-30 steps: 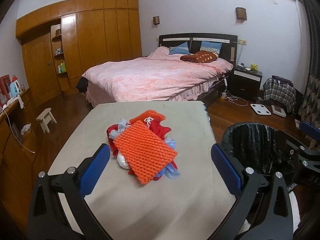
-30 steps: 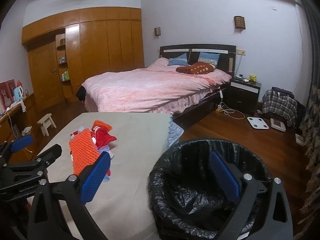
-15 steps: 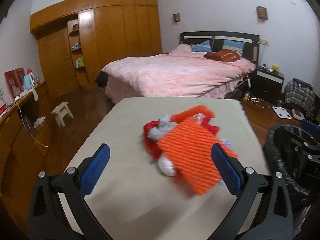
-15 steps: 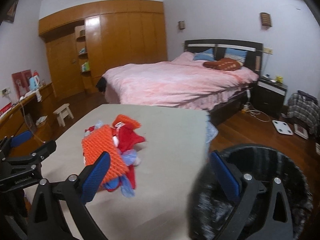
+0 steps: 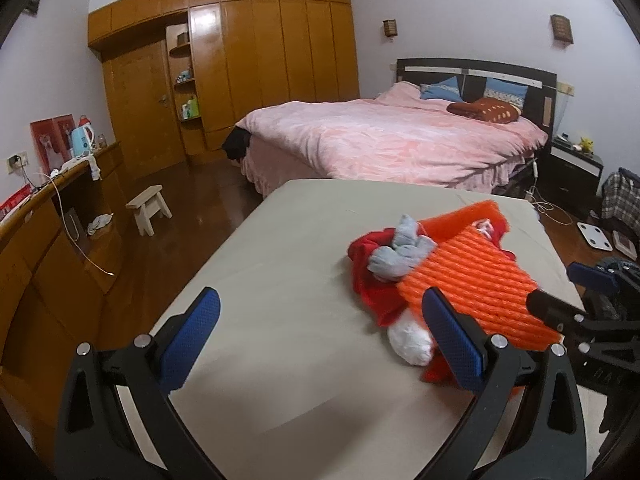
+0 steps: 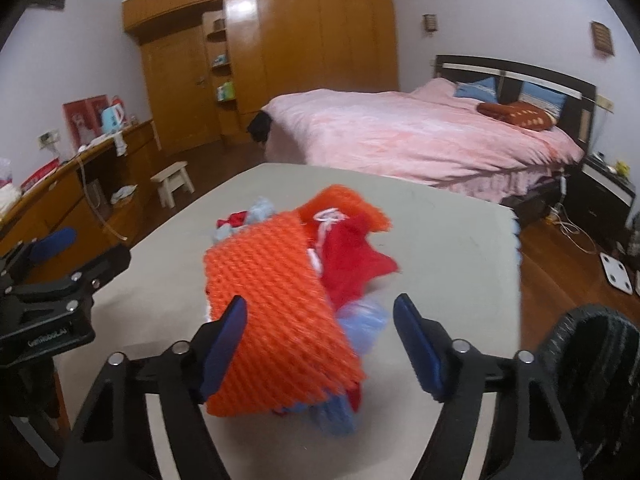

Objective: Collect trash
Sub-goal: 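Grasp the orange foam net sleeve with the right gripper, then grasp the blue plastic bag with the left gripper while the right gripper carries the orange net to the bin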

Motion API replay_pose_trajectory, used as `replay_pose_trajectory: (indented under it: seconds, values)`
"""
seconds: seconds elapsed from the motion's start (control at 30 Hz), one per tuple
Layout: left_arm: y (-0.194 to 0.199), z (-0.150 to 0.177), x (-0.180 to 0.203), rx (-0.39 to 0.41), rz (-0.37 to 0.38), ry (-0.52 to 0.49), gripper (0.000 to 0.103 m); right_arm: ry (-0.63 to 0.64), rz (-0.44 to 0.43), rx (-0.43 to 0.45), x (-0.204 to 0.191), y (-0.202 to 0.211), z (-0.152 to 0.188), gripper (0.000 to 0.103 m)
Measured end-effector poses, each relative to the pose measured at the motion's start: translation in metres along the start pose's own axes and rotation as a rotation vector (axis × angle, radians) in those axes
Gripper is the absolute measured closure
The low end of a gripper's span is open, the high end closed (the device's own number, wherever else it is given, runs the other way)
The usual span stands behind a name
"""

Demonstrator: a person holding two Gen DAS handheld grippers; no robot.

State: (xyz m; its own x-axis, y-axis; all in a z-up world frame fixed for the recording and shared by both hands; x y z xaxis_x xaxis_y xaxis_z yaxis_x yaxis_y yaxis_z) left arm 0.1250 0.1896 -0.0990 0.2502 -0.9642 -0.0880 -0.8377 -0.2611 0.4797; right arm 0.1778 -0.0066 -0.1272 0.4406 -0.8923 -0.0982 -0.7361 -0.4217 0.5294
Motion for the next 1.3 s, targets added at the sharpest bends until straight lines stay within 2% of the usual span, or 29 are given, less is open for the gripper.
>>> replay_pose_trajectory:
  seconds: [0.1,0.23,0.3,0.43,0.7,1.0,1.1,1.23,1.3]
  values:
    - [-0.006,-0.002,-0.006,-0.003,-0.009,0.014,0.005,0.027,-0.017,-0.013,-0.009,-0.01,-0.001,0.038]
    - [-0.011,0.0,-0.011,-0.015,-0.009,0.023,0.005,0.046,-0.057,-0.075,-0.017,-0.026,0.007,0.062]
    - [-0.014,0.002,-0.011,-0.02,-0.007,0.022,0.005,0.043,-0.069,-0.091,-0.016,-0.031,0.011,0.07]
    - [-0.014,0.004,-0.009,-0.027,-0.004,0.022,0.005,0.02,-0.105,-0.072,-0.014,-0.023,0.01,0.076]
    - [-0.009,0.004,0.004,-0.017,0.023,0.019,0.005,-0.052,-0.129,-0.015,0.001,0.006,-0.001,0.077]
    - [-0.01,0.015,0.036,-0.043,0.08,-0.003,0.005,-0.124,-0.026,0.02,0.051,0.035,-0.001,0.076]
    - [-0.016,0.023,0.05,-0.06,0.102,-0.024,0.009,-0.16,0.006,0.017,0.069,0.038,0.004,0.076]
    - [-0.026,0.032,0.07,-0.089,0.148,-0.034,0.02,-0.196,0.041,0.019,0.09,0.04,0.01,0.076]
    - [-0.03,0.035,0.082,-0.1,0.174,-0.038,0.02,-0.211,0.057,0.014,0.098,0.039,0.014,0.076]
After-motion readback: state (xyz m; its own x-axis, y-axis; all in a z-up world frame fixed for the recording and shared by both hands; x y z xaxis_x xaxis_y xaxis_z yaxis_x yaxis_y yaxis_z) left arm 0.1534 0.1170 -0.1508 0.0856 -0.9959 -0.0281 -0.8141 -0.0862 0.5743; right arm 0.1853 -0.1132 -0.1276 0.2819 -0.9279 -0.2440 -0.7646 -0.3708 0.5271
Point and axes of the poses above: each gripper's, at about its wrist camera, not at the fingertips, and y roughly against the way its jaws point, x to its right, z to its underside, the point moved 6 cm from there along -y, roughly the way its jaws point, and after that the axes turned 3 degrees about x, right-handed, at the moved point
